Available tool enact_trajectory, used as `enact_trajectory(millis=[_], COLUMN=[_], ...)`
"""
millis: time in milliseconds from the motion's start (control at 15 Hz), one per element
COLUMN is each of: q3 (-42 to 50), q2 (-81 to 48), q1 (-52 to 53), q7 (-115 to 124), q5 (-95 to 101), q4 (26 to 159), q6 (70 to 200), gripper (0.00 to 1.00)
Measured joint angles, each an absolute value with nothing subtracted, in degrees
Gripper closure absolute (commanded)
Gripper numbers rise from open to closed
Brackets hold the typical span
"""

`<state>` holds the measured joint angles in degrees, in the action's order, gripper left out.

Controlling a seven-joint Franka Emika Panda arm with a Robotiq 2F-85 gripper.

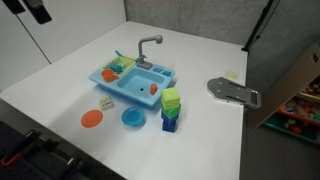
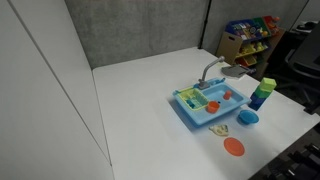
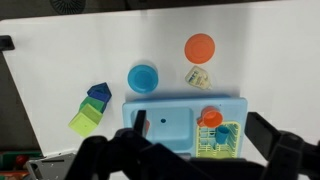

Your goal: Remove the orange measuring cup and stack it on top of the light green block

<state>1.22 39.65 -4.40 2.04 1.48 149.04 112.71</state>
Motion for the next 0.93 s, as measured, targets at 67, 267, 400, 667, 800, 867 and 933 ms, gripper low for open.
enact_trajectory(millis=[67, 267, 400, 667, 800, 867, 933], q3=[1.0, 0.4, 0.0, -0.4, -0.5, -0.5, -0.5], q2=[38.9, 35.6, 32.6, 25.7, 21.7, 19.7, 17.5], q1=[-4.3, -4.1, -3.9, -3.7, -3.7, -3.7, -3.7], q7=[2.1, 2.4, 2.8, 4.6, 6.0, 6.9, 7.8], q5=[1.5, 1.5, 1.5, 1.4, 1.1, 1.0, 0.9], q4=[148.5, 146.2, 144.1, 140.5, 139.1, 138.5, 137.6], q6=[112.7, 112.8, 113.6, 118.0, 121.4, 123.0, 124.4], gripper=[0.00, 0.00, 0.00, 0.00, 0.00, 0.00, 0.00])
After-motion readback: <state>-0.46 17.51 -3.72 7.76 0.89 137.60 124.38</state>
